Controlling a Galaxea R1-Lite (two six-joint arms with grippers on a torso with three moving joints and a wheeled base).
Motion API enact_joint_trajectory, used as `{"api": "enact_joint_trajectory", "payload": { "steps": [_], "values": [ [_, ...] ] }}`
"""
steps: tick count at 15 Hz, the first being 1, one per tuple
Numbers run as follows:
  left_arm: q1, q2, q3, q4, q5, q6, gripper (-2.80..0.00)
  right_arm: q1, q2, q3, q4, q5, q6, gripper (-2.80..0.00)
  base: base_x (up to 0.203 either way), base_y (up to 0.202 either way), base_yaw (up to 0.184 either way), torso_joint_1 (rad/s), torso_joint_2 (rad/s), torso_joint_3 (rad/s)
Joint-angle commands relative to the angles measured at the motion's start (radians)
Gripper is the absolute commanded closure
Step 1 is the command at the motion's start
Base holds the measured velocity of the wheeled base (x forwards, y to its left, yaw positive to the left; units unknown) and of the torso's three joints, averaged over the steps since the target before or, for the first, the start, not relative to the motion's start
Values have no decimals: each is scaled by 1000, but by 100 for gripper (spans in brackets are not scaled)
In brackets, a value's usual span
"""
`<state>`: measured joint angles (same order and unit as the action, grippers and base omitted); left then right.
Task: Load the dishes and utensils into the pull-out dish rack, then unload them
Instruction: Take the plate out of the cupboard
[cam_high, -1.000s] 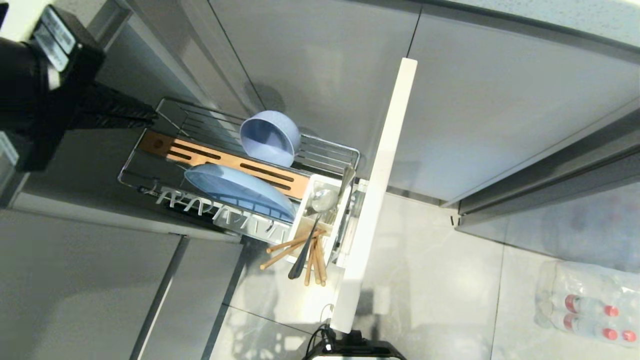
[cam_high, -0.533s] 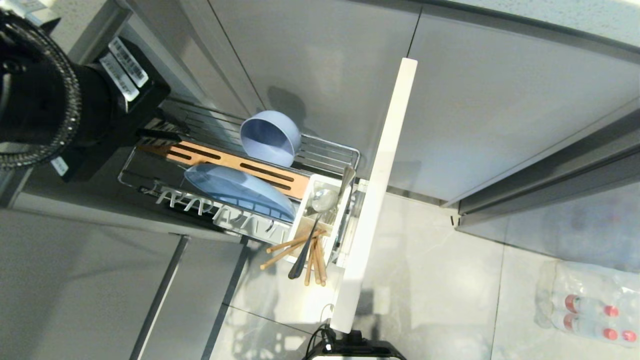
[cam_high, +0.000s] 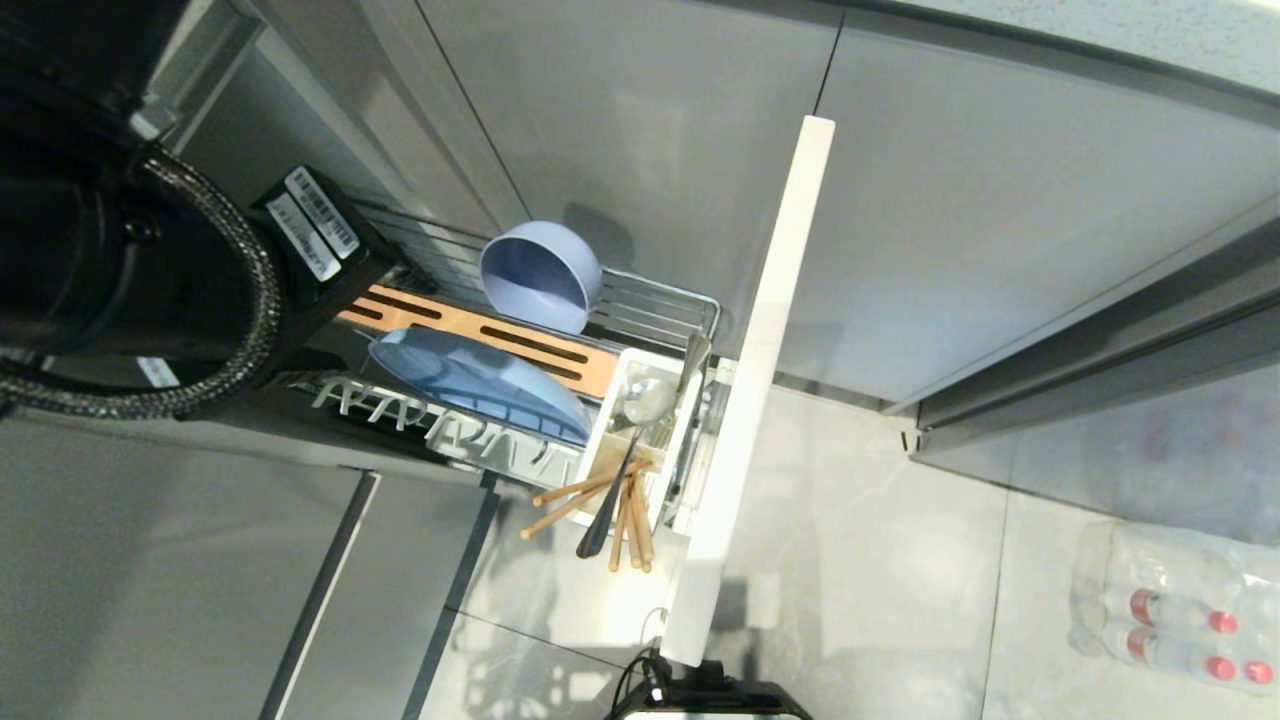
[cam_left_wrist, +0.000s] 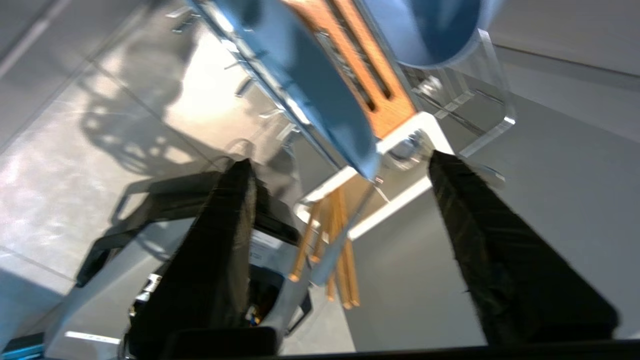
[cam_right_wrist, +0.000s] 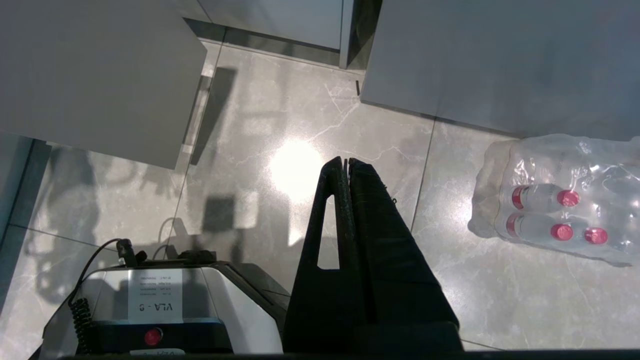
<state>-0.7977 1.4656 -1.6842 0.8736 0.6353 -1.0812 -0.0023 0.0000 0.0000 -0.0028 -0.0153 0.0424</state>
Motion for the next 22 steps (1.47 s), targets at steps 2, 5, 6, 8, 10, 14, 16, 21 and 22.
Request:
{"api": "enact_joint_trajectory", "payload": {
  "steps": [2, 5, 6, 8, 10, 14, 16, 21, 22],
  "values": [
    [-1, 20, 21, 5, 69, -32, -280, -1, 2, 0, 0, 0, 1, 0, 0, 0, 0, 0, 0, 0],
    [-3, 27, 41, 29, 69, -87, -280, -1, 2, 0, 0, 0, 1, 0, 0, 0, 0, 0, 0, 0],
    [-3, 37, 44, 52, 66, -127, -280, -1, 2, 0, 0, 0, 1, 0, 0, 0, 0, 0, 0, 0],
    [-2, 45, 46, 81, 36, -157, -280, -1, 2, 0, 0, 0, 1, 0, 0, 0, 0, 0, 0, 0],
    [0, 53, 58, 82, -12, -160, -280, -1, 0, 0, 0, 0, 1, 0, 0, 0, 0, 0, 0, 0],
    [7, 108, 72, 60, -14, -170, -280, -1, 2, 0, 0, 0, 1, 0, 0, 0, 0, 0, 0, 0],
    [9, 132, 84, 23, -15, -171, -280, 0, 1, 0, 0, 0, 1, 0, 0, 0, 0, 0, 0, 0],
    [26, 185, 83, -56, -14, -168, -280, 0, 1, 0, 0, 0, 1, 0, 0, 0, 0, 0, 0, 0],
    [34, 195, 80, -64, -14, -166, -280, 1, 2, 0, 0, 0, 1, 0, 0, 0, 0, 0, 0, 0]
  ]
}}
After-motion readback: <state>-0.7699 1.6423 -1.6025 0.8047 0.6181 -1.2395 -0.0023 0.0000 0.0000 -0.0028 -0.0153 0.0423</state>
